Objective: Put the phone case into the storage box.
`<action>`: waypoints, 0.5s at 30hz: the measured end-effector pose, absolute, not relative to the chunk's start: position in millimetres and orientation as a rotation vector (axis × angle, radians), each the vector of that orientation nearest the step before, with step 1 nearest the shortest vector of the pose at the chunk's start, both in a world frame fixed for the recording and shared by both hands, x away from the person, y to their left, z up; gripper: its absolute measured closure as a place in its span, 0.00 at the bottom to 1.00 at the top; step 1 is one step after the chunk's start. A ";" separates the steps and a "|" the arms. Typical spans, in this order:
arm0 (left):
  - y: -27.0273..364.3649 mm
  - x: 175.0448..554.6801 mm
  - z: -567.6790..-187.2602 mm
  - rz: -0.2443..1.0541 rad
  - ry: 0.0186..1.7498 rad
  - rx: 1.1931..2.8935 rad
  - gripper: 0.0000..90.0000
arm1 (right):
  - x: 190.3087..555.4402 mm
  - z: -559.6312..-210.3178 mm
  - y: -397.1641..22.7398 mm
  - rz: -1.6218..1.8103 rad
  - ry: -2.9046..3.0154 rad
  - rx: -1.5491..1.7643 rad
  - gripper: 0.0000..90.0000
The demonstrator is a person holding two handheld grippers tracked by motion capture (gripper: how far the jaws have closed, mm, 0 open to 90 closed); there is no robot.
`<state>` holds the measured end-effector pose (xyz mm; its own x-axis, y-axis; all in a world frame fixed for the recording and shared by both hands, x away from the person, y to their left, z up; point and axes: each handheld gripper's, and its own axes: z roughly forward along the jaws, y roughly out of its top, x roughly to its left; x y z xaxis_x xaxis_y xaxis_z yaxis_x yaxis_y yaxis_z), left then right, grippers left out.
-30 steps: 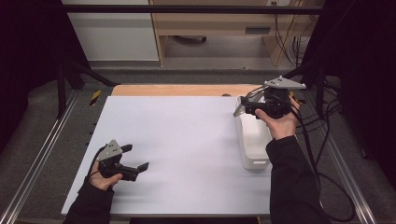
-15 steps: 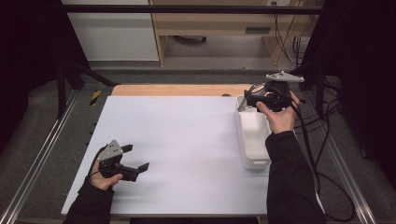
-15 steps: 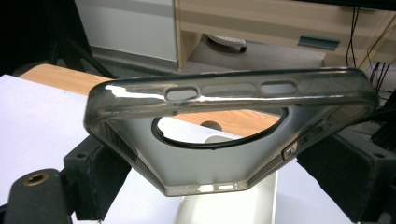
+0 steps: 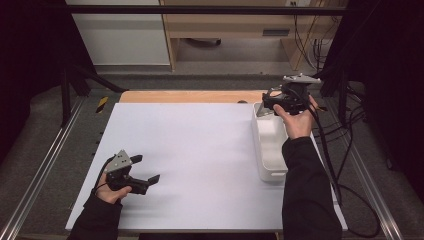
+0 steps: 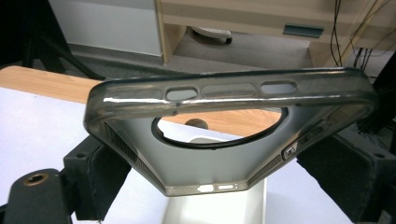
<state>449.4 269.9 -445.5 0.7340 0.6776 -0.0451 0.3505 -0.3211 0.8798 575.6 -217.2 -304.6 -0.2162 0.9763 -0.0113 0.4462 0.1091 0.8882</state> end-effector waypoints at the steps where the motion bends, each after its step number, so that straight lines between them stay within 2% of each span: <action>1: 269.8 449.5 -445.6 0.410 0.787 1.937 0.00 | 577.4 -305.2 -217.2 1.046 1.745 1.401 0.14; 15: 268.0 451.0 -447.5 0.402 0.775 1.948 0.00 | 604.7 -318.9 -215.7 0.979 1.725 1.497 0.13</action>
